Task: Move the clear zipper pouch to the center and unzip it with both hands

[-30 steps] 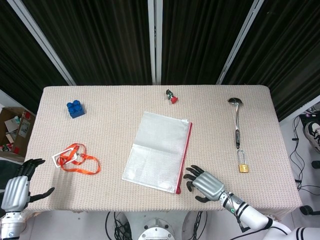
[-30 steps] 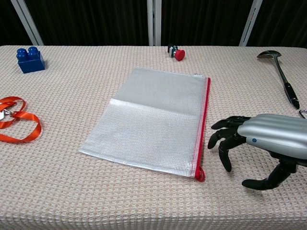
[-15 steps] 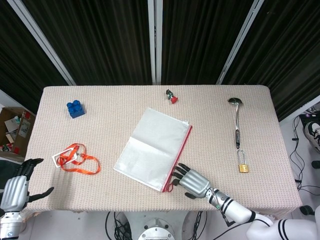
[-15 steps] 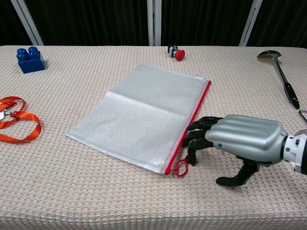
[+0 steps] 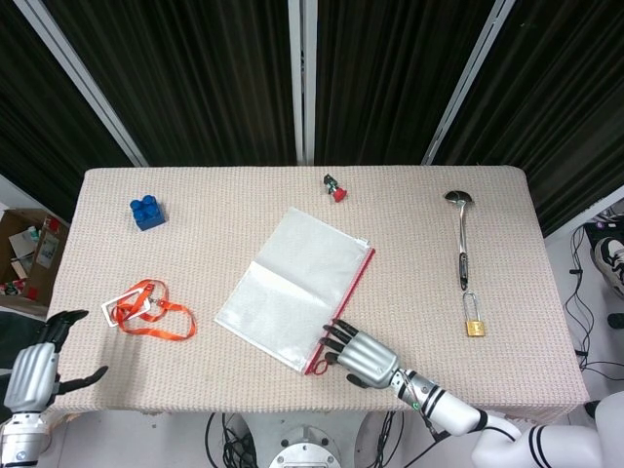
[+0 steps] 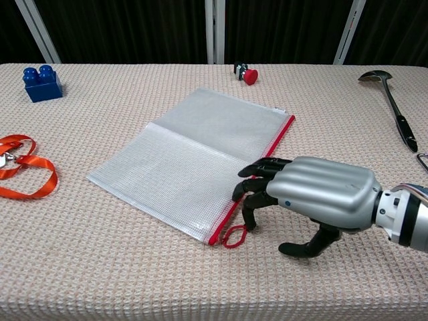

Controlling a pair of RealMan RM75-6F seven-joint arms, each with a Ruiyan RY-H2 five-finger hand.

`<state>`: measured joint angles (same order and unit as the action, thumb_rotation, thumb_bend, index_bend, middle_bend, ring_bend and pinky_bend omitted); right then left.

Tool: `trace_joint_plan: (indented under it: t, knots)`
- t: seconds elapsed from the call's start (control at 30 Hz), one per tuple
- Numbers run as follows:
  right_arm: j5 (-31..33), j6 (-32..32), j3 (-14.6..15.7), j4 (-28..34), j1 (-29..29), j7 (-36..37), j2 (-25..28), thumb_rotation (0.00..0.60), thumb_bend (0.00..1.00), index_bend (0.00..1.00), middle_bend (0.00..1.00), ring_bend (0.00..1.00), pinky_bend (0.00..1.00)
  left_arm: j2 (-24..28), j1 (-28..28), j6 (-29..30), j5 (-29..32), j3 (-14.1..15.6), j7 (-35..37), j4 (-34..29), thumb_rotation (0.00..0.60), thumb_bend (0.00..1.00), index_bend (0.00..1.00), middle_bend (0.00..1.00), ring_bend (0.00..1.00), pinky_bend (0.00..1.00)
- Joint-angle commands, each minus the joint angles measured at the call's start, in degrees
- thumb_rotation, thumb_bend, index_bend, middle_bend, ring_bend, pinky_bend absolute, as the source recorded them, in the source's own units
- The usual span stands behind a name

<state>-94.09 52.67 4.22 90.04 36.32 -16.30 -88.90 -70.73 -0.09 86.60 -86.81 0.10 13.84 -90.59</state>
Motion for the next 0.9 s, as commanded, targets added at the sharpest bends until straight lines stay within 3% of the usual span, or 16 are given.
trace_joint_plan:
  t: [0.03,0.3,0.6,0.9]
  knots:
    - [-0.7,0.4,-0.1,-0.7,0.3,-0.3,-1.0,0.6,0.24,0.4,0.16,0.0,0.0,0.2,0.0,-0.2,0.0,0.1,0.3,-0.1,0.6,0.09,0.17,0.16,0.1,0.16]
    - [-1.3,-0.6,-0.7,-3.0,1.6,-2.0,-3.4,0.6,0.25,0.42,0.16,0.0,0.0,0.7,0.1,-0.2,-0.1,0.4,1.0,-0.4,0.6,0.09,0.17,0.15,0.1,0.16]
    - [-1.5,-0.5,-1.0,-5.9,2.5,-1.3,-5.0,0.6,0.32,0.52,0.16,0.0,0.0,0.7,0.4,0.0,-0.2,0.5,2.0,-0.2,0.6,0.09,0.17,0.15,0.1,0.16]
    - [-4.6,2.5,-0.3,-10.4,2.8,-0.3,-7.4,0.6,0.31,0.52,0.16,0.0,0.0,0.7,0.5,0.3,-0.7,0.6,3.1,0.4,0.6,0.09,0.16,0.15,0.1,0.16]
